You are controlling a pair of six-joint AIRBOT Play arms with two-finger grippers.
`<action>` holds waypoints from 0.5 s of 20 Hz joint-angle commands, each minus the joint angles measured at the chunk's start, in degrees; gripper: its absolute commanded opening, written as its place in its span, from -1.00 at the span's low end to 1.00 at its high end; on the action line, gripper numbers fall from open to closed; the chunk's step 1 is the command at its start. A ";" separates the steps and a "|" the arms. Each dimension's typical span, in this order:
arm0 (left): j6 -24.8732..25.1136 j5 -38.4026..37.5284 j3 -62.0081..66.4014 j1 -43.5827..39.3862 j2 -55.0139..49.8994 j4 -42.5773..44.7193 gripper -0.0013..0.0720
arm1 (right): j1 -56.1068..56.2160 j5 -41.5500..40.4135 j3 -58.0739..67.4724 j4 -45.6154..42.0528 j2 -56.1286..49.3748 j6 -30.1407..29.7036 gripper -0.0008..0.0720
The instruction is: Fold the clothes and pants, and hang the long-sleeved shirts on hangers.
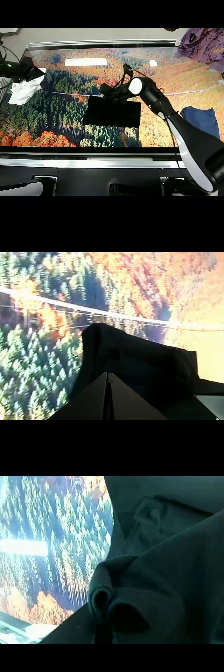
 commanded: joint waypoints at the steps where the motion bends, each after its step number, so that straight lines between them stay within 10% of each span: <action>1: 0.24 -0.83 0.00 1.14 0.35 0.59 -0.91 | 0.83 -2.95 0.07 1.14 -1.29 0.66 -0.87; 10: 0.24 -0.81 0.00 1.14 0.33 0.59 -0.91 | 0.83 -0.24 0.07 5.49 -2.62 -3.52 -0.87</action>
